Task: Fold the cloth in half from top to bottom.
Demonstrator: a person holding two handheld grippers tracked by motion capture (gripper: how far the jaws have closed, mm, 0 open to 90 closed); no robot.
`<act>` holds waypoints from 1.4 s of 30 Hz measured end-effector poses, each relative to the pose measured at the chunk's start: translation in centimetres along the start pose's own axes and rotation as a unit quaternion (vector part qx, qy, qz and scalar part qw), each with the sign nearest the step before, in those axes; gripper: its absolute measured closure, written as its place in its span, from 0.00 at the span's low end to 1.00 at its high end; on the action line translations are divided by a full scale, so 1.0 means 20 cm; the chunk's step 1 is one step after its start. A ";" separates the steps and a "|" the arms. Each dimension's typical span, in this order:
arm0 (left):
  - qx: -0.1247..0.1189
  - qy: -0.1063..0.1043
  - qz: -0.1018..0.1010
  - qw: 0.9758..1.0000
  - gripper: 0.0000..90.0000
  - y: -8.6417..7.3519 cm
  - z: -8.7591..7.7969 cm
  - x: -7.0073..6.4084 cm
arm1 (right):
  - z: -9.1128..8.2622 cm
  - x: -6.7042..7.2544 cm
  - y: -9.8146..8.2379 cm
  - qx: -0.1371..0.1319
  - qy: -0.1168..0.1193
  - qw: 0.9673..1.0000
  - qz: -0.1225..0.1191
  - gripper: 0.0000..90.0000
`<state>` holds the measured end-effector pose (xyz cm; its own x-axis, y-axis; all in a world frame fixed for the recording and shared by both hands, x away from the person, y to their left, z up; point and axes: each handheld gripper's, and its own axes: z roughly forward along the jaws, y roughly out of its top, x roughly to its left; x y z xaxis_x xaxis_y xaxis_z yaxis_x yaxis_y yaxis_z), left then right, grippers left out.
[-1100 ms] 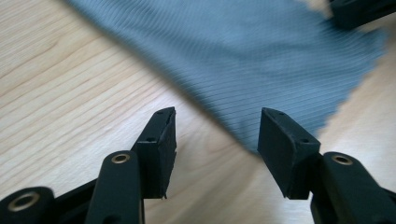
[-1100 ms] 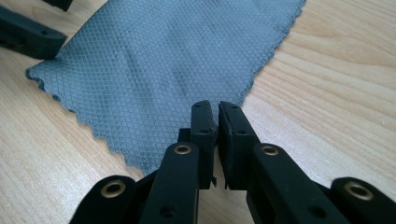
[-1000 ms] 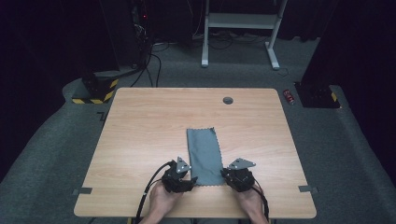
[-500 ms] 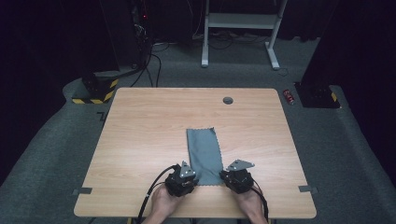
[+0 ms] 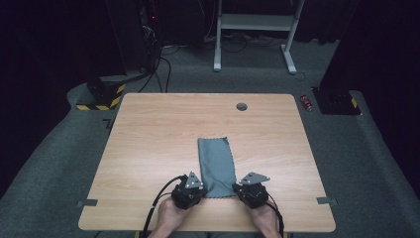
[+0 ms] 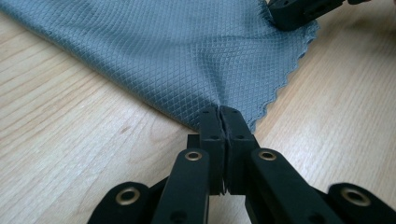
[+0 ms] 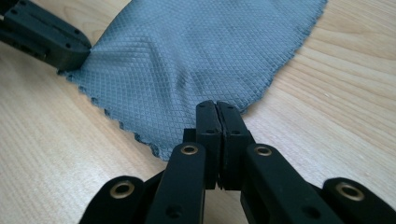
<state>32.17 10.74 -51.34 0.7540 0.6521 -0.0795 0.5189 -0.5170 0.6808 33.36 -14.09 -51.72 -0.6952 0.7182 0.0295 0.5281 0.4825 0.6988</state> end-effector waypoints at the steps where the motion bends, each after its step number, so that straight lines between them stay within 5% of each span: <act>1: 0.001 0.001 0.001 1.000 0.99 -0.01 -0.01 0.00 | 0.00 0.01 0.00 0.000 0.001 1.000 -0.006 0.98; 21: -0.001 0.020 0.005 1.000 0.98 -0.12 -0.11 0.03 | 0.04 0.14 0.02 -0.004 0.038 0.998 -0.040 0.98; 25: -0.016 0.006 -0.014 1.000 0.92 -0.12 -0.11 0.05 | 0.04 0.11 0.02 -0.006 0.061 0.998 -0.017 0.94; 33: -0.039 0.009 -0.037 0.998 0.61 -0.01 -0.07 0.14 | 0.04 0.05 0.11 -0.019 0.049 0.999 -0.011 0.89; 42: -0.042 0.047 -0.016 0.998 0.58 0.18 0.08 0.23 | 0.15 0.03 0.19 -0.019 0.041 0.999 -0.004 0.88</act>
<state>38.16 11.00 -50.30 0.6943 0.7187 -0.0370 0.5042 -0.4491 0.7376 36.41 -10.20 -51.16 -0.7378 0.6700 0.0820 0.5046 0.4669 0.7262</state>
